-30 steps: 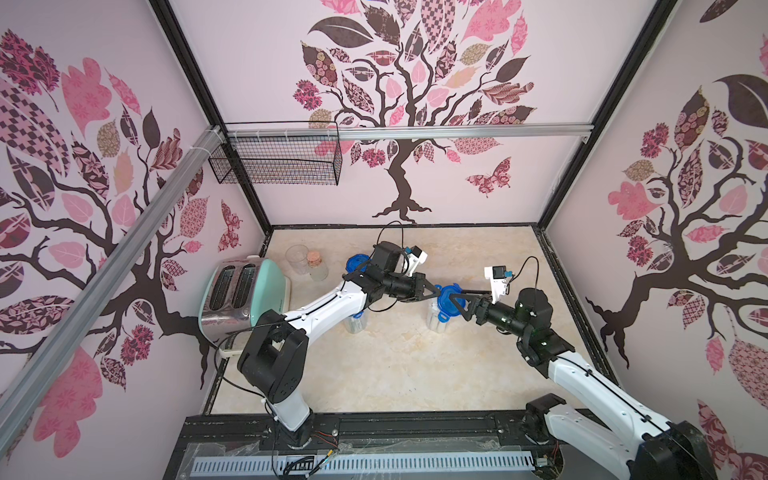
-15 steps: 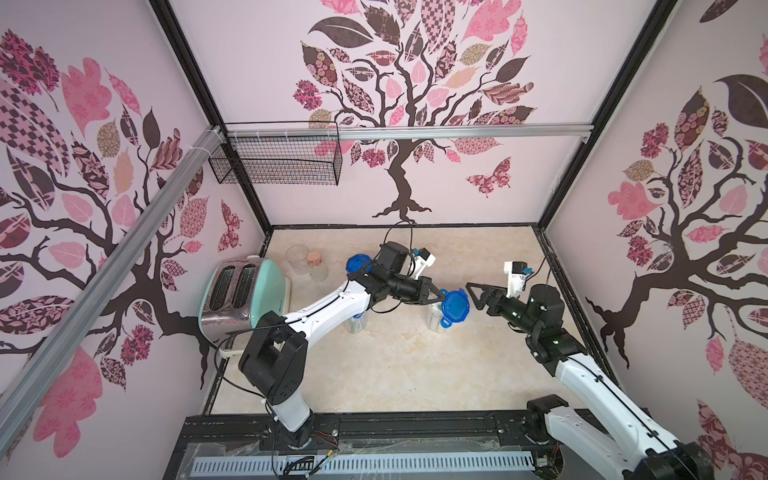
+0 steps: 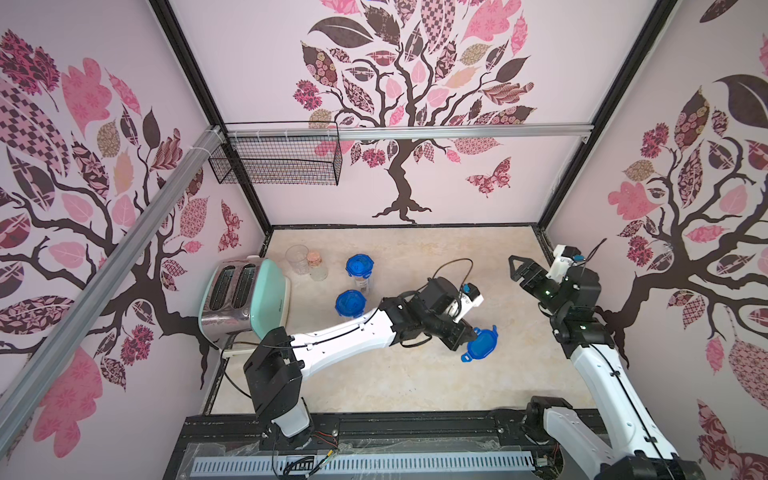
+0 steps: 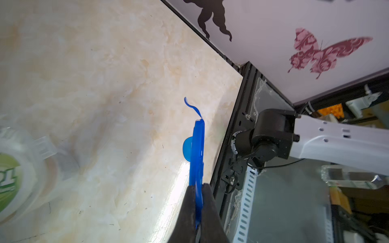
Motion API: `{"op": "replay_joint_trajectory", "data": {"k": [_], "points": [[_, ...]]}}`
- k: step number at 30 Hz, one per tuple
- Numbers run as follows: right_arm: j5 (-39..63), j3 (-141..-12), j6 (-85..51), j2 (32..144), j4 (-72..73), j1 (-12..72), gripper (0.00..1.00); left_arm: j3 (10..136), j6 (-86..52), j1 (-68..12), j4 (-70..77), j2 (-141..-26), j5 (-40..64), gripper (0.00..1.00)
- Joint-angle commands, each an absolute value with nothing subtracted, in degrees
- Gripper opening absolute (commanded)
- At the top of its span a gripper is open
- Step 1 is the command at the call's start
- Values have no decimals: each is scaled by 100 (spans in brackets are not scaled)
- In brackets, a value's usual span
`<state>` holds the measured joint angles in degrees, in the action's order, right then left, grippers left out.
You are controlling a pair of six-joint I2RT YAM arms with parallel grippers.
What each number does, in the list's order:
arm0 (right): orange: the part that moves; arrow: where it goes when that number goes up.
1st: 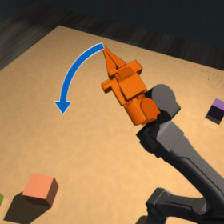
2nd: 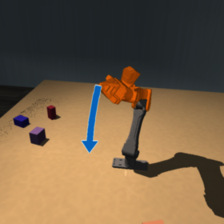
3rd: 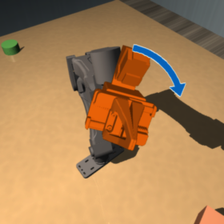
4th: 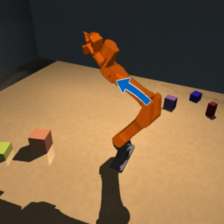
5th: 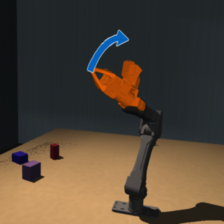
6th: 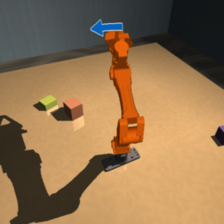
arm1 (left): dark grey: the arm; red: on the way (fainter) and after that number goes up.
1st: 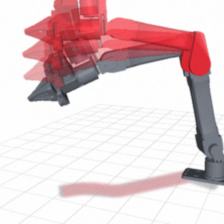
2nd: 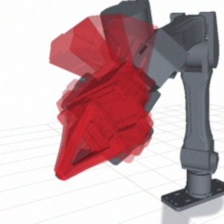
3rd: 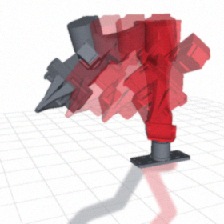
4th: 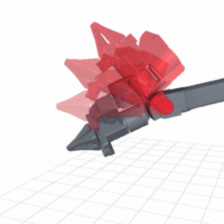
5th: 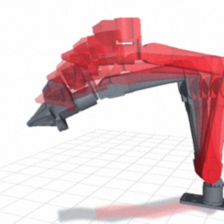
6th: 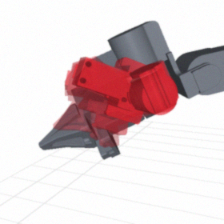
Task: Take out toiletry kits
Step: Open the lid of the container, then place the lid at the center of the board.
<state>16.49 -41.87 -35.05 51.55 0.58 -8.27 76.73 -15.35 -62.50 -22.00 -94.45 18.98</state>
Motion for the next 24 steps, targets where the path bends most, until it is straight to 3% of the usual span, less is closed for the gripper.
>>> {"op": "replay_joint_trajectory", "data": {"k": [1, 8, 24], "points": [[1888, -4277, -3793, 5332, -135, -1357, 88, 7788, -746, -6582, -2202, -9560, 855, 0], [2109, -4046, -3866, 5549, 130, -1486, 88, 7534, 404, -7156, -1362, -10002, 272, 0], [2396, -3512, -3955, 5477, 662, -1494, 87, 7269, 2289, -7425, 80, -11024, 475, 0]]}}
